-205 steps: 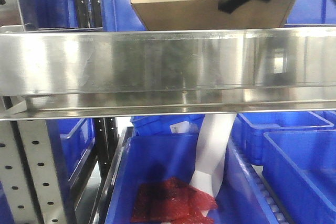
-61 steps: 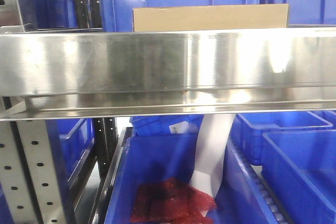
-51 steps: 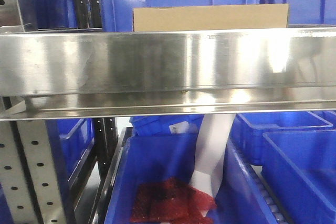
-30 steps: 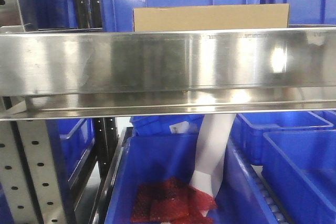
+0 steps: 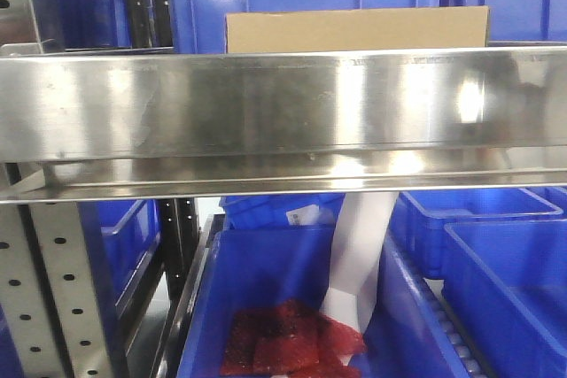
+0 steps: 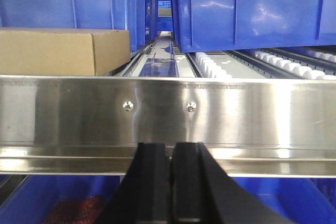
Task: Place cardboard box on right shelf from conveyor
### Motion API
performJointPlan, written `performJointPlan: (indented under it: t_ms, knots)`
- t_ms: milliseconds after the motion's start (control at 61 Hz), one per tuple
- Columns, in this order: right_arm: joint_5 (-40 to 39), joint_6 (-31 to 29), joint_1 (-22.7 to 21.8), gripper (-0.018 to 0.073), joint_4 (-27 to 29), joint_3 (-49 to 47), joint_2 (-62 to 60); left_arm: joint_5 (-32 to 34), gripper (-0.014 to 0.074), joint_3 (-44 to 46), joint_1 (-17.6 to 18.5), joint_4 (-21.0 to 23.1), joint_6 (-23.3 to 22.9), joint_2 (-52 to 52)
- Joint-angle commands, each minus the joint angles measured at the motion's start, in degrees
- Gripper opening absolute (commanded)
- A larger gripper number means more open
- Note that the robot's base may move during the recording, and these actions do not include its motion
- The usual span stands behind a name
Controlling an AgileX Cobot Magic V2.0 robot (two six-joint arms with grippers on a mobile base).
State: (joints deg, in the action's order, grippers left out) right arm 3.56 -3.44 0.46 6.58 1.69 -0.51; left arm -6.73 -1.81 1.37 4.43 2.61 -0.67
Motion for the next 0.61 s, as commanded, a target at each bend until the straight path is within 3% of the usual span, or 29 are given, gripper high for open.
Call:
performJointPlan:
  t_ms: [0,590]
  knots:
    - [-4.53,-0.05,-0.30,0.0067,-0.55,-0.24,-1.12,4.96,-0.0116,-0.54,-0.13,0.34,0.02,-0.86]
    - [-4.53,-0.05,-0.30,0.0067,-0.55,-0.24,-1.12,4.96,-0.0116,-0.54,-0.13,0.34,0.02,-0.86]
